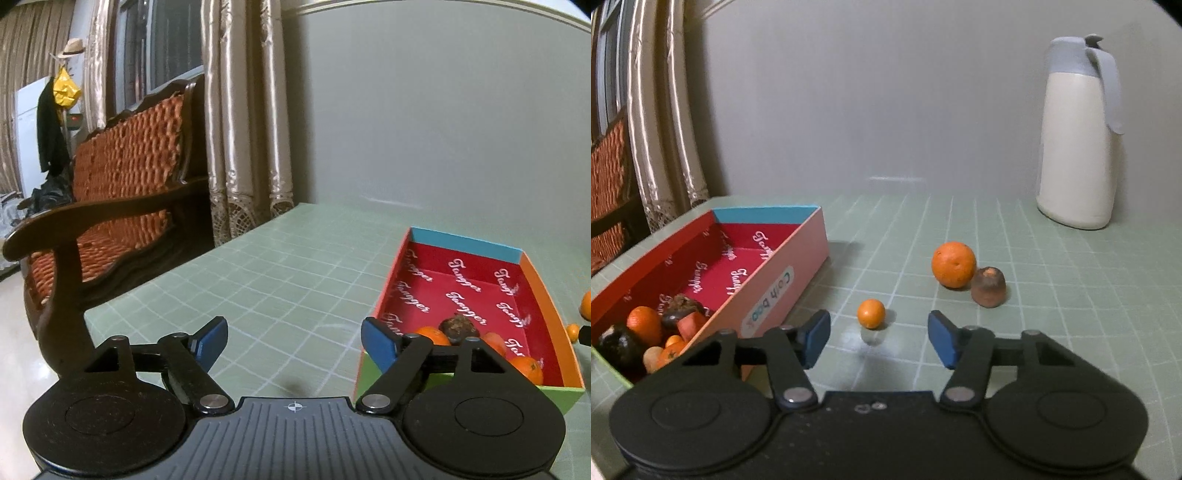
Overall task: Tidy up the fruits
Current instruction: 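Withdraw the left tool while the right tool grasps the small kumquat, then carry the kumquat in the right tool into the box and open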
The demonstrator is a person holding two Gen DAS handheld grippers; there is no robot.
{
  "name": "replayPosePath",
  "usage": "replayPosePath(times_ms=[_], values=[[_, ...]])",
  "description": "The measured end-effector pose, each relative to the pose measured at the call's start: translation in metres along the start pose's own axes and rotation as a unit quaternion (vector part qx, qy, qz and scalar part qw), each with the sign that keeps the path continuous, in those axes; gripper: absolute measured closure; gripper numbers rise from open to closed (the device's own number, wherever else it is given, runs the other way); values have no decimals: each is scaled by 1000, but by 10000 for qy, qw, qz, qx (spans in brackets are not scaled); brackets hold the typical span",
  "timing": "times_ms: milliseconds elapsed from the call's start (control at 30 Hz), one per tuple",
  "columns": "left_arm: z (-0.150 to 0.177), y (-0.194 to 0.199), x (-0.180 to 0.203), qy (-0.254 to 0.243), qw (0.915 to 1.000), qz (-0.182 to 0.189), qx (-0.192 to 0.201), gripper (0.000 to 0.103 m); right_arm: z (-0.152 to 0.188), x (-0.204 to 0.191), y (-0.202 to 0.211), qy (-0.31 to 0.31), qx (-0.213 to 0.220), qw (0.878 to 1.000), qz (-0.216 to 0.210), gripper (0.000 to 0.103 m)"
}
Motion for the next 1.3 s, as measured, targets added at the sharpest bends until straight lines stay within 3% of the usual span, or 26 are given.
replayPosePath(times_ms=[500, 867, 1300], values=[[2, -11, -25, 345, 9990, -223, -178, 24, -7, 2, -39, -134, -470, 9988, -26, 61], [3, -14, -32, 403, 9985, -251, -256, 24, -8, -6, -43, 57, -510, 9987, -68, 84], [3, -14, -33, 431, 9983, -286, -260, 24, -9, -10, -31, 102, -396, 9991, -136, 84]])
Point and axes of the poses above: each gripper's, at about its wrist camera, not at the fingertips, and y roughly against the way its jaws point, x to its right, z to its underside, the point moved 3 cm from there along -y, roughly the way its jaws point, and after that the axes turned 4 degrees about y, right-handed, at the moved point
